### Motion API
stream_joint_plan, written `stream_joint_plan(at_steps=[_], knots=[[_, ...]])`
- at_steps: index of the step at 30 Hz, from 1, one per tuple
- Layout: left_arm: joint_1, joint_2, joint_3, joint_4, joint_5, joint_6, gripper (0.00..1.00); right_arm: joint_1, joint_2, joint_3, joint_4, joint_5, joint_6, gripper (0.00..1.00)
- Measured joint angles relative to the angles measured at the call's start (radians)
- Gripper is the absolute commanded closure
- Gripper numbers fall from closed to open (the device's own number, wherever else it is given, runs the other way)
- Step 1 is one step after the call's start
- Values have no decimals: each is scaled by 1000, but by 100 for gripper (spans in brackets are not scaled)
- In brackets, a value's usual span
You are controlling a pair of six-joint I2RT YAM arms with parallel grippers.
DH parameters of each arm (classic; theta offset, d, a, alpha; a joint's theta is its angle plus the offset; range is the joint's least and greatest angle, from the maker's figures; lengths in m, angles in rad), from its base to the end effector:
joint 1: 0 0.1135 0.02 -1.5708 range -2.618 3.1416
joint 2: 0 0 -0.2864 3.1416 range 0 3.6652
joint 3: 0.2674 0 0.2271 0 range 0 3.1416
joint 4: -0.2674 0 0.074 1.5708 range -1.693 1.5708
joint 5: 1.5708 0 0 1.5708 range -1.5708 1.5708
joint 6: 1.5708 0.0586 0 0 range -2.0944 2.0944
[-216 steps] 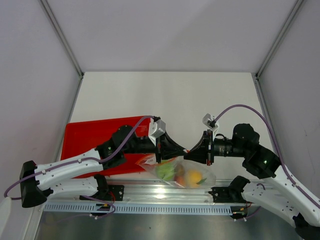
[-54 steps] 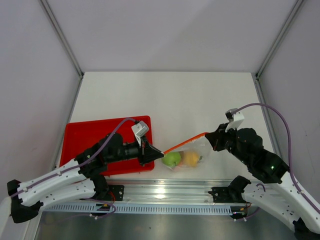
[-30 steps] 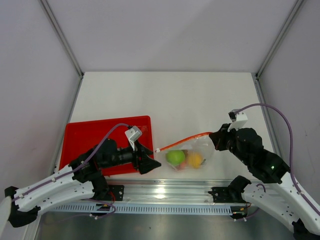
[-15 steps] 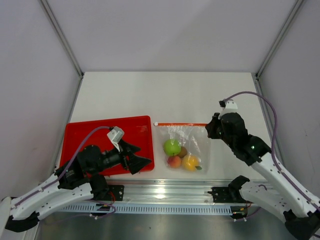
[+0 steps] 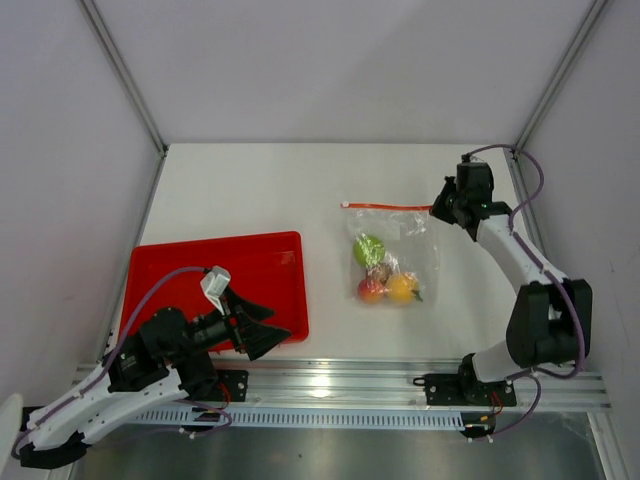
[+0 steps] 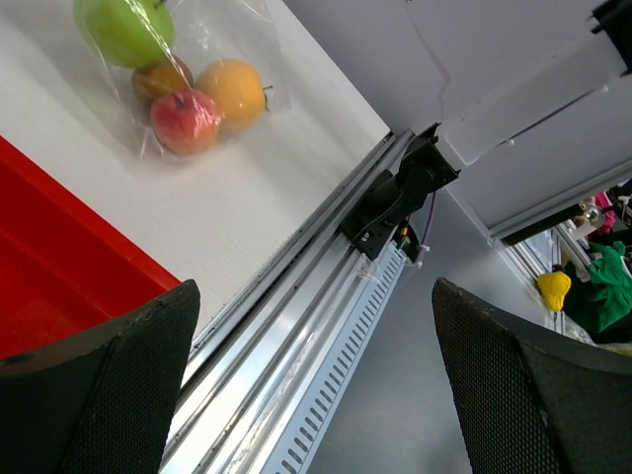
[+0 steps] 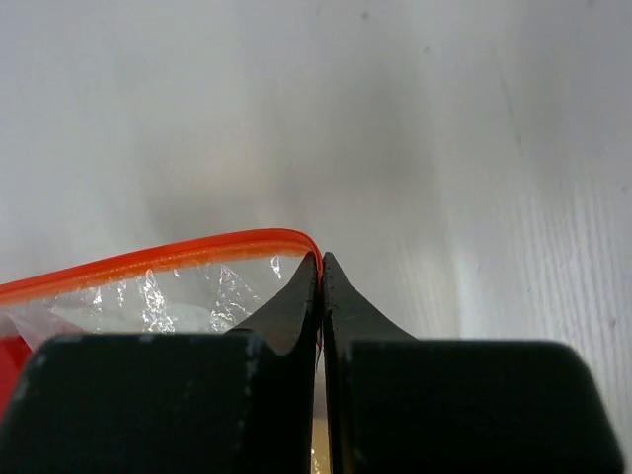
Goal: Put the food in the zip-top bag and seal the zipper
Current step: Place the zipper food storage bag at the center of the board, then reset both arms
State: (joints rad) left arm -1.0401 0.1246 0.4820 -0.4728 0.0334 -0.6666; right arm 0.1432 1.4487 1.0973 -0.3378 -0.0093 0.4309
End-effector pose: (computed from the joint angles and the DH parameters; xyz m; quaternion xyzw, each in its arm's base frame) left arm 0.0245 -0.0456 0.2667 0.1495 0.7316 -0.5093 0.4279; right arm 0.3105 0.0453 0.2944 0.1277 0.8953 0.1248 0.4080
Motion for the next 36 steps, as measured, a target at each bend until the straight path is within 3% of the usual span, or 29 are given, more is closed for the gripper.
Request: stream_joint_plan(at_steps=[8,16,20,22,23,26,27,32,36], knots=[[0,-76,3,-79,-5,-17,0,-127,248,62,63,-45,36,100],[0,-79,6,-117,-11,-17,1,-185,316,-12,125,-81,66,100],[0,-75,6,-117,-15,-20,0,-184,334,-18,137,-97,65,75],[0,-70,6,-116,-16,-26,0,-183,340,-17,134,-104,66,53],[0,-68,6,-114,-16,-29,0,-181,340,-17,127,-103,61,17],[0,-52,6,-100,-31,-34,0,-172,331,-8,107,-90,35,11],[0,-39,6,-89,-37,-34,1,-166,318,-6,97,-82,28,1],[1,92,6,-27,-68,-11,1,-117,147,-6,29,-31,-7,1],[47,281,35,45,-75,40,1,11,-89,-24,0,42,-19,1]])
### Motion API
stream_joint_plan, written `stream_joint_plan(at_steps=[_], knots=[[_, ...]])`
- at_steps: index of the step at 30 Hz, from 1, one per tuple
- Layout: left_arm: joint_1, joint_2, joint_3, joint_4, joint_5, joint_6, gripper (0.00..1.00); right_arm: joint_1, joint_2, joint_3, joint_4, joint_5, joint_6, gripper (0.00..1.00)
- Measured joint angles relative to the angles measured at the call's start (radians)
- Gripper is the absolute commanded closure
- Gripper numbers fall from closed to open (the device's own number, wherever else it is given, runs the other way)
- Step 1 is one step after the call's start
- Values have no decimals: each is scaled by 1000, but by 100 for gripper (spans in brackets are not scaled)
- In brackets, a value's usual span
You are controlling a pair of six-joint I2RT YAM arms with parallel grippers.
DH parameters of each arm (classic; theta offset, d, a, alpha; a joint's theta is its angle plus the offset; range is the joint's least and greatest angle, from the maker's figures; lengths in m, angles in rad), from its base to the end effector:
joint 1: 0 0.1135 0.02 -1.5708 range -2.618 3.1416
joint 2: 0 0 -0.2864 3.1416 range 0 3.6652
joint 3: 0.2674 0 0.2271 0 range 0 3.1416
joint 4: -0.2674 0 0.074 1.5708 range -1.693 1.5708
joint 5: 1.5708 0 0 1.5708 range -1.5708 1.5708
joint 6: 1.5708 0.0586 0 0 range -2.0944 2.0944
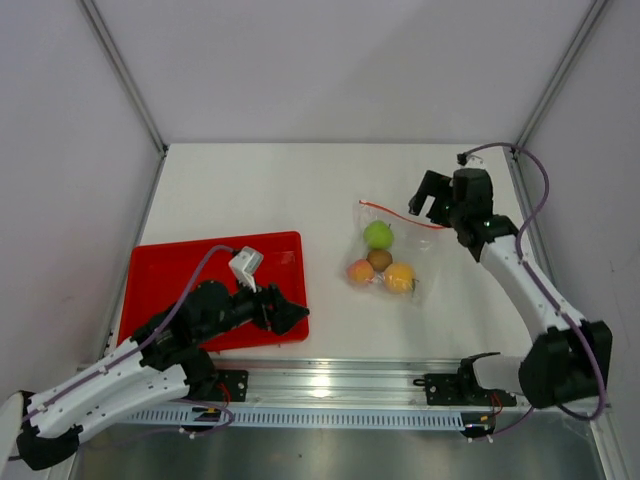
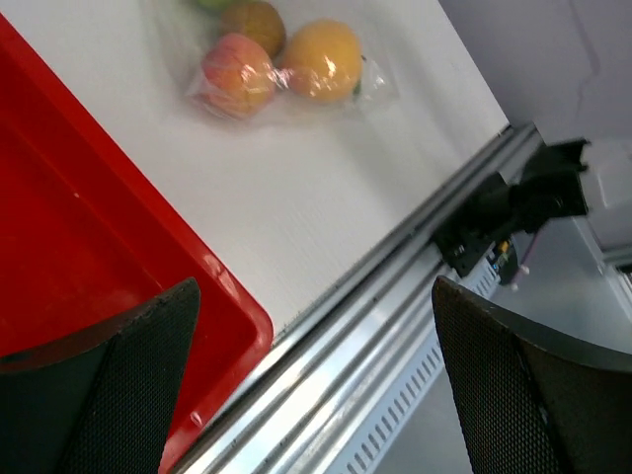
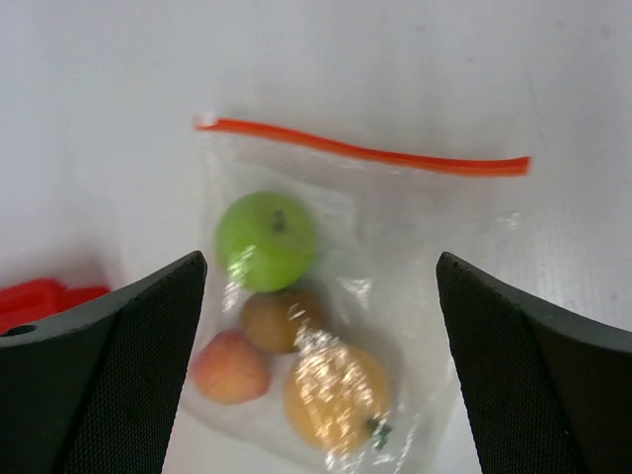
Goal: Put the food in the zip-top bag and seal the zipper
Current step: Reset both arms
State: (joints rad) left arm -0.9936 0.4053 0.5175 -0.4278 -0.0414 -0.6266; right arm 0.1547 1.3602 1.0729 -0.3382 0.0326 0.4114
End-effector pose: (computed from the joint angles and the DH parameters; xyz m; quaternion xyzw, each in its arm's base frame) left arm 0.0532 -0.0772 0.2694 0.1357 0.7979 -0.4137 0.4169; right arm 0.2914 0.0435 0.3114 0.1213 0.8820 0.1132 0.4411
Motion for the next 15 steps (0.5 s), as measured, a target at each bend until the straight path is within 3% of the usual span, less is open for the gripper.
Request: stream_joint_plan(at_steps=[7,12,15], knots=[[141,224,80,181,17,26,1,364,-271,-95,-73,180,26,1],[146,164,29,326,18,20,1,575,-464,-262,-167,288,108,0],[146,48,-80,399,21,0,1,673,-642,-366,-204,341,177,1]])
